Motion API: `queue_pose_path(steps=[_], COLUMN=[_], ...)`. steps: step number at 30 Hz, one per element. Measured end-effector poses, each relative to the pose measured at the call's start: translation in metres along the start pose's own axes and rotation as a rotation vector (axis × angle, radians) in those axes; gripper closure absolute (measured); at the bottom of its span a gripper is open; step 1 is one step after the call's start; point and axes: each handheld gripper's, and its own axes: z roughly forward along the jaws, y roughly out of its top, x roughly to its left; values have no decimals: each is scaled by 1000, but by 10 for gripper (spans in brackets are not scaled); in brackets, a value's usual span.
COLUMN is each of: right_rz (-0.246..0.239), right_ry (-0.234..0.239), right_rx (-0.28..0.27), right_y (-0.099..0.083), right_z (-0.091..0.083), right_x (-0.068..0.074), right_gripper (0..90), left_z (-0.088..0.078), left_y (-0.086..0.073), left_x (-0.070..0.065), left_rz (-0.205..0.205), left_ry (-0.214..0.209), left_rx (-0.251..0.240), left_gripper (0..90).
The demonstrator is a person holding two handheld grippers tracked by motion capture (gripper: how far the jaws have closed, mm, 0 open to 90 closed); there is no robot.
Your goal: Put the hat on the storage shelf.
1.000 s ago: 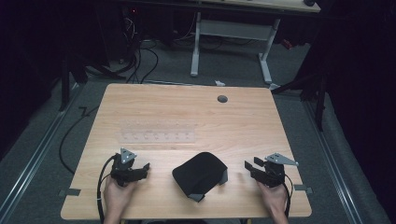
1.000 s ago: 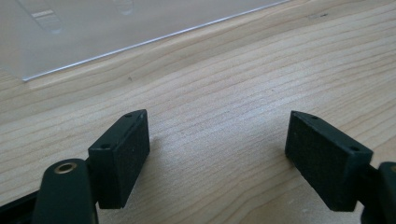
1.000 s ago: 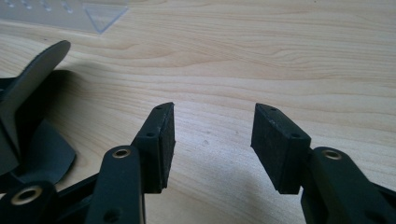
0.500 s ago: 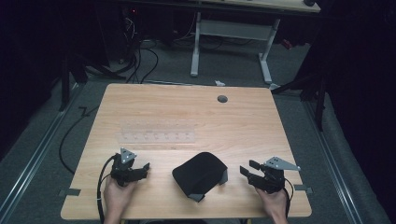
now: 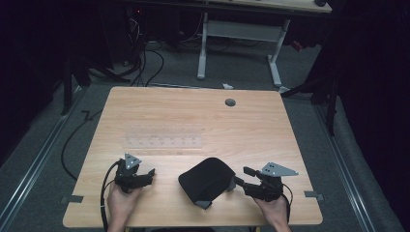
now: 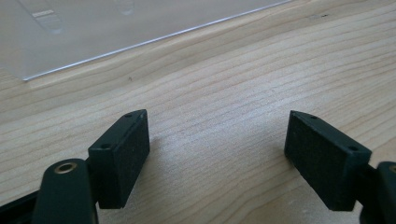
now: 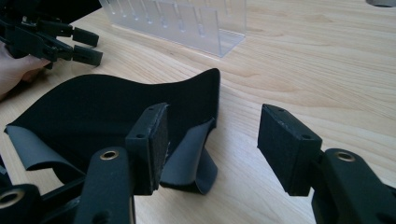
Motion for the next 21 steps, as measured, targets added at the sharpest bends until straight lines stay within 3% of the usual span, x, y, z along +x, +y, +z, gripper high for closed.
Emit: queue_pose_path(steps=[3,11,21], right_rz=[-12,-7,-5], right_ry=[-8,37,68], right_rx=[13,62,121], right_y=[1,-2,-8], right_z=[12,34,49], right_x=[1,3,4], right_gripper=[435,442,496], left_z=[0,0,0], left_y=[0,0,0], left_x=[0,0,0], left_rz=[4,3,3], left_ry=[-1,-1,-1], left_rx=[1,1,0], left_gripper=[225,225,224])
